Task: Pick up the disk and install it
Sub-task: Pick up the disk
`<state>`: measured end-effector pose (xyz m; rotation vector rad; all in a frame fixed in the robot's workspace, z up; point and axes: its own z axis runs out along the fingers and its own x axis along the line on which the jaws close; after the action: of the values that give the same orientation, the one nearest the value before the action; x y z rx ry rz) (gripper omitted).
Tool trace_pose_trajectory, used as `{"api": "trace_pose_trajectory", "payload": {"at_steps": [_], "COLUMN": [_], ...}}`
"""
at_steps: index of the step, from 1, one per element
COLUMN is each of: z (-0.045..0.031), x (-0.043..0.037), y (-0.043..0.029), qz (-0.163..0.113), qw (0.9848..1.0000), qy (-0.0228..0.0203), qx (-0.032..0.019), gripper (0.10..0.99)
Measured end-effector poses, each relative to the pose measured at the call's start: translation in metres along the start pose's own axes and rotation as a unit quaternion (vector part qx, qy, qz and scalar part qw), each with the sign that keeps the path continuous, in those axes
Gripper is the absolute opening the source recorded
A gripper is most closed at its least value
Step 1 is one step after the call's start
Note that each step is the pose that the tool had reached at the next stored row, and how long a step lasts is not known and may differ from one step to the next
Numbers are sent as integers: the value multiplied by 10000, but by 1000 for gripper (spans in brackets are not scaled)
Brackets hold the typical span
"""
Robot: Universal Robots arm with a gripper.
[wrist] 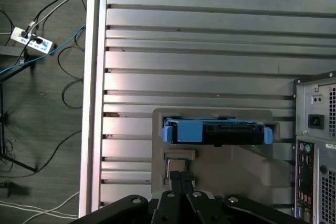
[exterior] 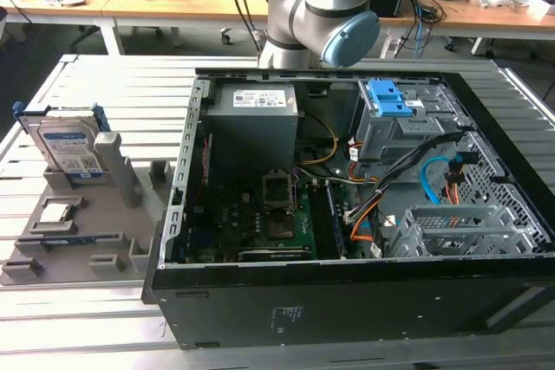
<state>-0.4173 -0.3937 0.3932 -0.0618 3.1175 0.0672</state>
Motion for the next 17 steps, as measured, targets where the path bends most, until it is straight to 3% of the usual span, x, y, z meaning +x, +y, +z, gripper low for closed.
{"api": "trace_pose_trajectory", "payload": {"at_steps": [4, 7, 9, 11, 13, 16, 17], "z": [0, 0, 0, 0, -1, -1, 0], "x": [0, 0, 0, 0, 0, 0, 0], "y": [0, 0, 0, 0, 0, 0, -1], "qz": [-240, -515, -1020, -1204, -1392, -1482, -1513], "qw": [9997, 9987, 9948, 9927, 9902, 9888, 9883], "qy": [11, 22, 44, 53, 70, 97, 100], "qx": [-6, -12, -23, -21, 30, 156, 170], "gripper": [106, 106, 106, 106, 106, 106, 106]}}
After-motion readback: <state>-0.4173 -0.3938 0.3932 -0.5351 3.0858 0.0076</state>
